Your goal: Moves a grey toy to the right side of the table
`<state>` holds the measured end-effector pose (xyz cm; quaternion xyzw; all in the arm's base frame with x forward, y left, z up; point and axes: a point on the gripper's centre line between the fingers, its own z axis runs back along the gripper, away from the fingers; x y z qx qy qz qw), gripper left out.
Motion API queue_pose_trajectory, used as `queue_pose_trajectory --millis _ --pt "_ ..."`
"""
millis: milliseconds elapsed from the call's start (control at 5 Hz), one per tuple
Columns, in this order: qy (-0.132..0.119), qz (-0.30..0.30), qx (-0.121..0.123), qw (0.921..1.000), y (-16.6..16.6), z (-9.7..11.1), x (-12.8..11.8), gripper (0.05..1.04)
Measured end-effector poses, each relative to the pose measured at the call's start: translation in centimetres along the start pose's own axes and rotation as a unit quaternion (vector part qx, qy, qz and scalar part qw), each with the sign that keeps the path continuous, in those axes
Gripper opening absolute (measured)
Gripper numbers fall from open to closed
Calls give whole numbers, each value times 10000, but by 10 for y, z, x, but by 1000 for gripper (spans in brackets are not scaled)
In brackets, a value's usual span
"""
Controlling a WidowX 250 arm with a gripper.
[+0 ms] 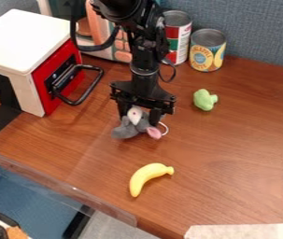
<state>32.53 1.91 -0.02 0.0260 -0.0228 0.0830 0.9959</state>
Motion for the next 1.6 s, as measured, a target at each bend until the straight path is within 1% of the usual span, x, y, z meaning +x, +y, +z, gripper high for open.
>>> queue_pose_trajectory --millis 200,400,600,800,1000,1200,1400,1600 --pt "-276 -168 -112 9994 -22 31 1 593" --pt "-526 -482 -426 9965 -57 59 5 576" --pt "-728 -1145 -830 9873 -106 73 5 576" --pt "-552 -1717 -735 9808 -146 53 1 576" --pt "-285 -1891 -604 9797 -153 31 -6 659" --pt "-19 -1896 -383 9811 -147 11 -9 949" --pt "-45 -1815 -281 9830 -147 15 -7 1009" --pt "-305 -1714 -372 9840 -152 57 -7 1004"
